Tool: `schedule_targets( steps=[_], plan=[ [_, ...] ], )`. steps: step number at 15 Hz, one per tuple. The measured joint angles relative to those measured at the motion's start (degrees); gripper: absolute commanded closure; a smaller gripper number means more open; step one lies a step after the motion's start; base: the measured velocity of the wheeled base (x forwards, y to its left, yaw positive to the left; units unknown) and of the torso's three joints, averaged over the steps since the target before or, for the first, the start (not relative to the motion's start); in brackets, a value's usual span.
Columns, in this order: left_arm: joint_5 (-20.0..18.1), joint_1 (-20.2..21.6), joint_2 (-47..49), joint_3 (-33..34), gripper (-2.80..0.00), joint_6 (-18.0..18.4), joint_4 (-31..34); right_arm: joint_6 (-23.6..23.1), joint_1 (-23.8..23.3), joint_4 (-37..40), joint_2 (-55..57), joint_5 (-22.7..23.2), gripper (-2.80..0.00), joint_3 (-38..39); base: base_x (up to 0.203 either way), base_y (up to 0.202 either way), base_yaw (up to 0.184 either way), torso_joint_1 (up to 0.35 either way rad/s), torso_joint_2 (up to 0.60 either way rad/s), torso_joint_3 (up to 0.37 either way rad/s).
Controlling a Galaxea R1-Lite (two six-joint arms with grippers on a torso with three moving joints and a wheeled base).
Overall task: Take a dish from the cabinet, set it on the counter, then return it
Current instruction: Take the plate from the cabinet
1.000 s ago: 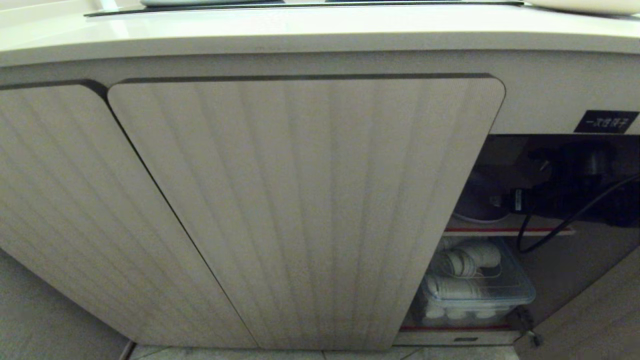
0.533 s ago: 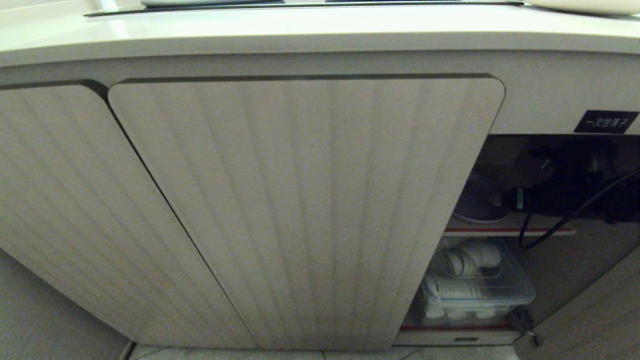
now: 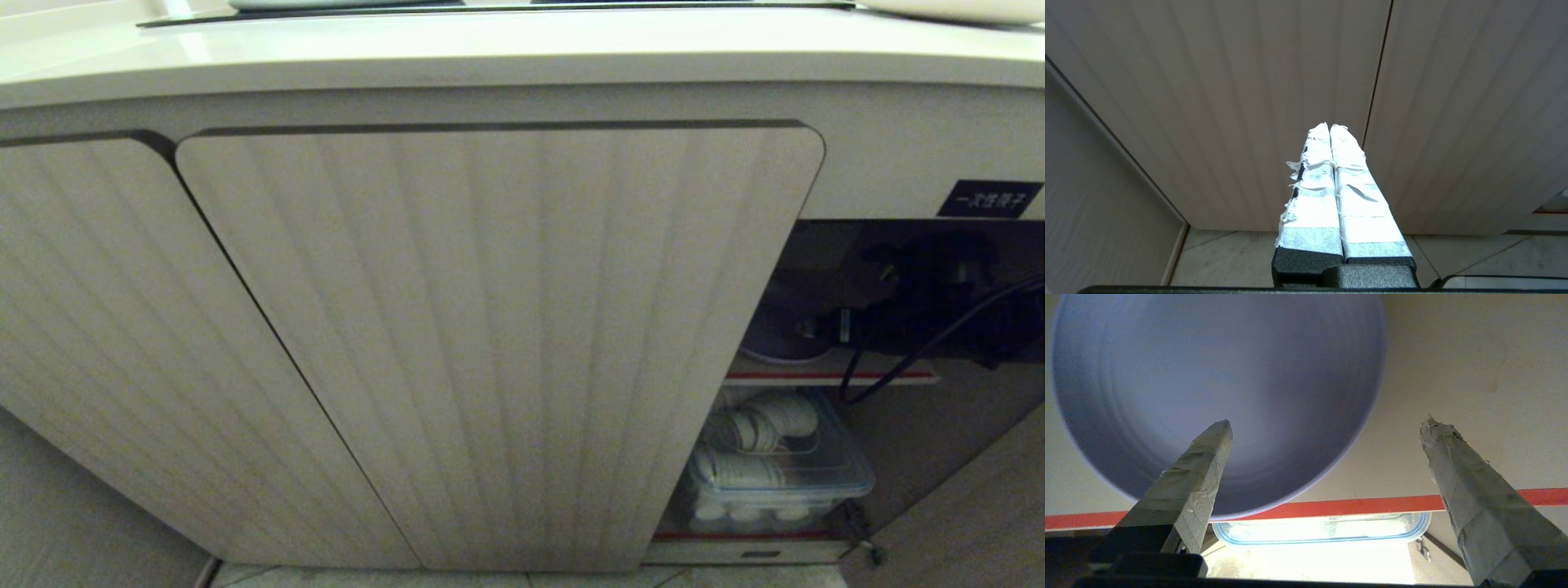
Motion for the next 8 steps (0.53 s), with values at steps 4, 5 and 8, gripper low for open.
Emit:
schedule_targets(
  steps=[4, 5, 8],
  plan=[
    [0.0, 0.0, 0.0, 0.0, 0.00, 0.0, 0.0, 0.1, 0.0, -0.1, 1.0, 0.0, -2.80, 0.0, 0.000, 0.000, 0.000, 0.000, 0.00, 0.000],
    [0.0, 0.0, 0.0, 0.0, 0.00, 0.0, 0.0, 0.0, 0.0, -0.1, 1.2, 0.0, -2.80, -0.1, 0.000, 0.000, 0.000, 0.000, 0.00, 0.000],
    [0.0, 0.0, 0.0, 0.0, 0.00, 0.0, 0.0, 0.1, 0.0, 0.1, 1.9, 0.0, -2.80, -1.3, 0.000, 0.000, 0.000, 0.000, 0.00, 0.000]
  ],
)
